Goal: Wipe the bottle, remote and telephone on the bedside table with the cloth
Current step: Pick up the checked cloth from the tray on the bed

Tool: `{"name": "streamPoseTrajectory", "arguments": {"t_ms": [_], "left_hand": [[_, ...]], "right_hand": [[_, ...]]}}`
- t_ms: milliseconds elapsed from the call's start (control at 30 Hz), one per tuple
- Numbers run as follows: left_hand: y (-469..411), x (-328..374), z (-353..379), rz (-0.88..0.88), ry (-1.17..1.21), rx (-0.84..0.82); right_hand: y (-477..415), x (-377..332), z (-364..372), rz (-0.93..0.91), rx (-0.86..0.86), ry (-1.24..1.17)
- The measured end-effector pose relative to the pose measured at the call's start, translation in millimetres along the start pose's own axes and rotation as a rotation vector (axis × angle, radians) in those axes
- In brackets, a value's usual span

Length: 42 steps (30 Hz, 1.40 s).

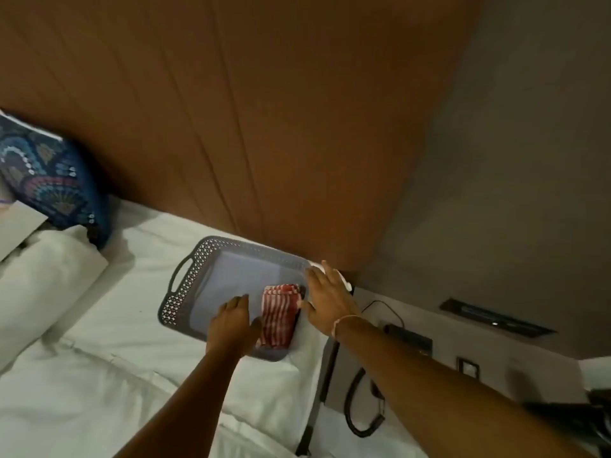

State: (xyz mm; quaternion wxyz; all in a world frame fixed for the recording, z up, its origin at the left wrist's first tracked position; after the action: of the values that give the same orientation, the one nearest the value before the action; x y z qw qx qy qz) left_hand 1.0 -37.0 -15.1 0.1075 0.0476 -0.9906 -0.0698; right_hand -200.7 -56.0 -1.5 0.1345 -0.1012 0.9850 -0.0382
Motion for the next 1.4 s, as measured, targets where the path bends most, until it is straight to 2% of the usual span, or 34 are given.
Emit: {"name": "streamPoseTrajectory", "arguments": {"t_ms": [133, 233, 367, 533, 667, 767, 900, 967, 1100, 1200, 1333, 1400], "left_hand": [[-30.4, -18.6, 42.3, -0.127, 0.075, -0.109], [-40.7, -20.0, 66.9, -0.145, 0.131, -0.172], [-45.9, -18.8, 87.9, -0.134, 0.117, -0.243], [-49.6, -21.8, 104.2, -0.213, 0.175, -0.213], [-48.9, -24.8, 105.7, -0.222, 0.223, -0.214], [-49.7, -25.9, 88.7, -0.254, 0.301, -0.164], [-53.6, -15.8, 45.1, -0.192, 0.383, -0.056], [-51.8, -4.2, 24.2, -0.143, 0.419, -0.057], [-36.9, 41.2, -8.9, -0.047, 0.529, -0.063], [-10.2, 95.0, -13.2, -0.028, 0.626, -0.166], [34.9, 174.4, 12.7, 0.026, 0.696, -0.367], [61.9, 215.8, 35.4, 0.067, 0.701, -0.416]], "right_hand": [[-41.9, -11.0, 62.9, -0.059, -0.155, 0.074], [-57.4, -15.0, 108.8, -0.099, -0.247, 0.163], [-71.3, -19.3, 130.4, -0.078, -0.333, 0.307], [-82.9, -20.7, 139.7, -0.045, -0.318, 0.317], [-81.4, -16.5, 135.9, -0.104, -0.295, 0.331], [-81.7, -14.1, 115.2, -0.117, -0.177, 0.289], [-80.1, -5.5, 61.6, 0.057, -0.047, -0.014], [-73.4, 6.8, 34.1, 0.180, -0.040, -0.209], [-36.8, 43.0, -8.7, 0.618, -0.118, -0.862], [17.5, 80.4, -41.2, 0.850, -0.058, -1.207], [114.8, 140.1, -61.9, 1.089, 0.070, -1.490], [168.4, 171.7, -58.2, 1.224, 0.160, -1.617]]}}
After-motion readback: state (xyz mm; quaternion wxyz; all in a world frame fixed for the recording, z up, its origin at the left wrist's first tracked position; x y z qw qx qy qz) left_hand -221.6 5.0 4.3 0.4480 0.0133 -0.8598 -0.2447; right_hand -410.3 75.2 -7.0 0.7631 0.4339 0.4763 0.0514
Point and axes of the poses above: each hand's wrist, its own y-axis away from the middle knuckle, its own z-axis out of the palm, x = y × z, the point moved 4 cm from there along -y, towards the middle knuckle, and after that the axes turned 14 degrees about x, right-handed, at the moved point
